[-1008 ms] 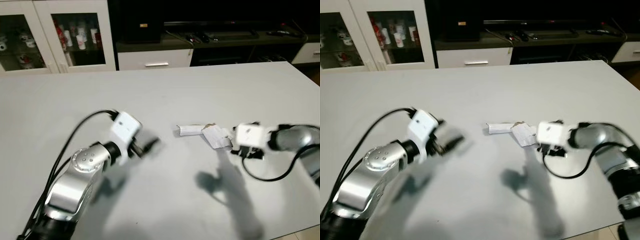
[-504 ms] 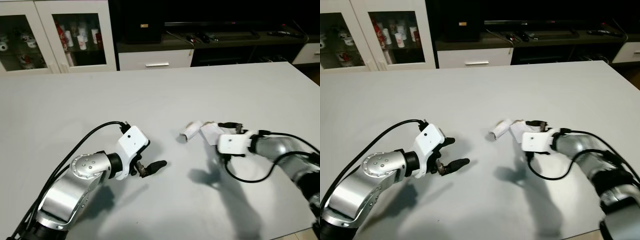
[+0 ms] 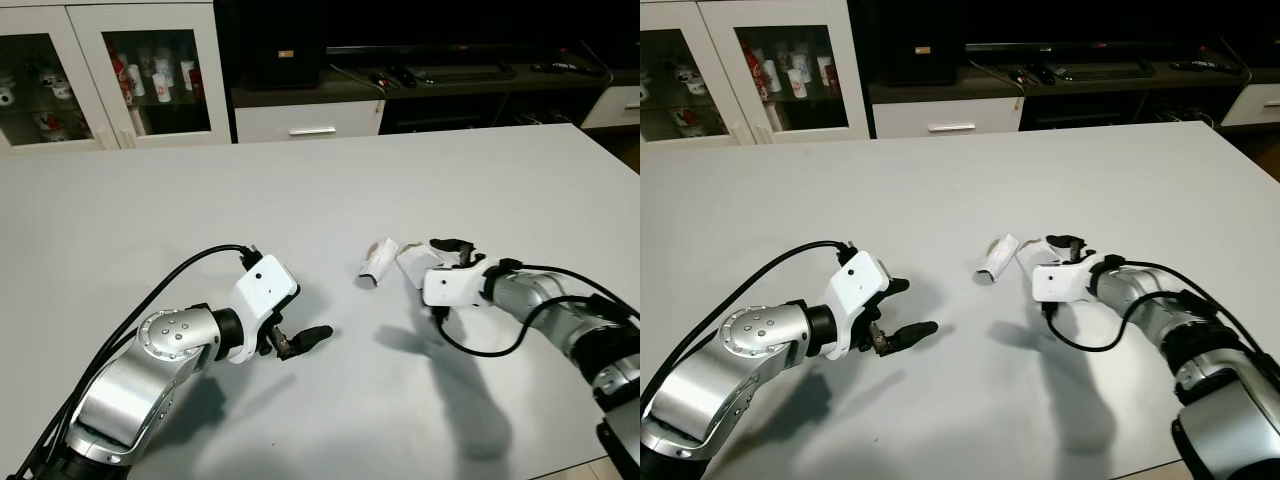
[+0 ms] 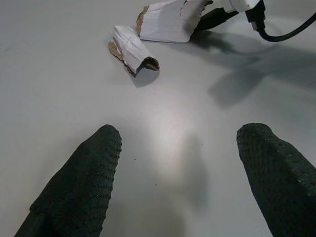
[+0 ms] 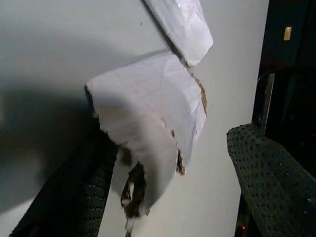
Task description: Picking trash to rubbish bin
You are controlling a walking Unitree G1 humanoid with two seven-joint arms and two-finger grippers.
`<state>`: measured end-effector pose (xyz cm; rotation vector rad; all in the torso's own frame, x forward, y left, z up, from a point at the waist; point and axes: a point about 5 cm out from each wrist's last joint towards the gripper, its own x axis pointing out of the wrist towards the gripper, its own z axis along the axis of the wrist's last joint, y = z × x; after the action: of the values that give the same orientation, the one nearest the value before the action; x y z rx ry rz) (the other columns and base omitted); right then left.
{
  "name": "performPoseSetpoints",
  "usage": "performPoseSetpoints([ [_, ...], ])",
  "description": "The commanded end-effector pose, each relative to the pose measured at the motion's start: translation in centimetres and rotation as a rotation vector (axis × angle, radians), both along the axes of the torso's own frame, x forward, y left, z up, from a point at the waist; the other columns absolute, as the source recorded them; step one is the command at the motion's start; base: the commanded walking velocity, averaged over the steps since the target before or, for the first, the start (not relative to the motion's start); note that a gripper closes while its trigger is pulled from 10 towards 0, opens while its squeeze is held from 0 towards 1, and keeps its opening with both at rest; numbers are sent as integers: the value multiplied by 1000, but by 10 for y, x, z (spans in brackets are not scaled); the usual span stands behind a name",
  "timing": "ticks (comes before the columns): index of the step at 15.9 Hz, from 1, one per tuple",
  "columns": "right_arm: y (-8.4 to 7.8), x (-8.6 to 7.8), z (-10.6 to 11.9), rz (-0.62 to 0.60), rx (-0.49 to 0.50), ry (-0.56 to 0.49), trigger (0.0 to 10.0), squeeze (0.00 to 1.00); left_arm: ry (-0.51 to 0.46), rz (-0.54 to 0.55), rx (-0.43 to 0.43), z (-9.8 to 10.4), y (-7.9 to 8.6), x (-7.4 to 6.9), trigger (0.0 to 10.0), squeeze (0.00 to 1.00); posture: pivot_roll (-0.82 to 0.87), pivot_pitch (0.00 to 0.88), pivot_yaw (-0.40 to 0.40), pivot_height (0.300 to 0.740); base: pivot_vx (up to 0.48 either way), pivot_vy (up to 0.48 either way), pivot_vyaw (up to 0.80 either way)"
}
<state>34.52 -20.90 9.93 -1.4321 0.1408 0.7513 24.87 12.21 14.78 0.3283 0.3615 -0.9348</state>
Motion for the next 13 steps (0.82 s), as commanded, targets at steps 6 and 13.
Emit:
performPoseSetpoints([
  [6,0,-2,-6,-25,84,77,0,0,-4,-16,-4,1,-2,-3,10000,0,35,0,-42,740,0,0,0],
  [13,-3,-2,-5,-45,126,106,0,0,-1,-23,2,0,-3,-2,10000,0,31,0,-39,740,0,0,0],
])
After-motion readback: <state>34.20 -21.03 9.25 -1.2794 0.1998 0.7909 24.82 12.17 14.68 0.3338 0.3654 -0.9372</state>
